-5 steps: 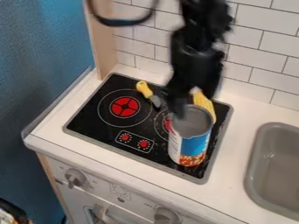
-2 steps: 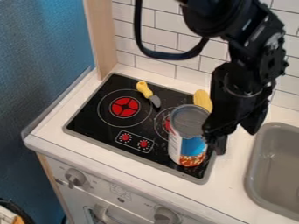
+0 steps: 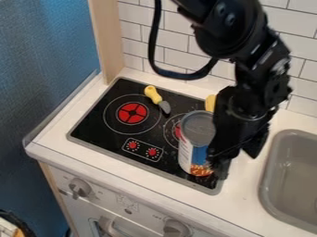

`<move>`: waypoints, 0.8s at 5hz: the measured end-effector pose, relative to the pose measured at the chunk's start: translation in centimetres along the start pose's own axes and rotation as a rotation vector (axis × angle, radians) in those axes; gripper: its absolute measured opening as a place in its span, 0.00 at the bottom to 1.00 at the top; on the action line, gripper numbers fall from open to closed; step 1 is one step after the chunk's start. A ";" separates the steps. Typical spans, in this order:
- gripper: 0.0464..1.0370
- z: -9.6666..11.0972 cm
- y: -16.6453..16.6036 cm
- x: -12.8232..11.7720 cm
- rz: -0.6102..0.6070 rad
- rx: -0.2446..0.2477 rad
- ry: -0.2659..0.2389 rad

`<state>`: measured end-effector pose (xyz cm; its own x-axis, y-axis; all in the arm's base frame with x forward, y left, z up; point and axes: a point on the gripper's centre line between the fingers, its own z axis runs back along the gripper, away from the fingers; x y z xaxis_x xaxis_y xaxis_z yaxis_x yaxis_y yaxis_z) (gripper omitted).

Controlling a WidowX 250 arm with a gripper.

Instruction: Move the can to the left side of the burner

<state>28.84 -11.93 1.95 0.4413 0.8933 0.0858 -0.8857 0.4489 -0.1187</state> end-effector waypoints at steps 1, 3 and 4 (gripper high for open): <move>0.96 -0.9 0.4 1.0 0.032 0.030 -0.006; 0.96 -1.2 0.8 4.3 0.102 0.030 -0.031; 0.96 -1.5 1.5 6.3 0.153 0.030 -0.046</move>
<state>30.50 -5.56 0.79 0.2949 0.9487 0.1140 -0.9462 0.3065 -0.1039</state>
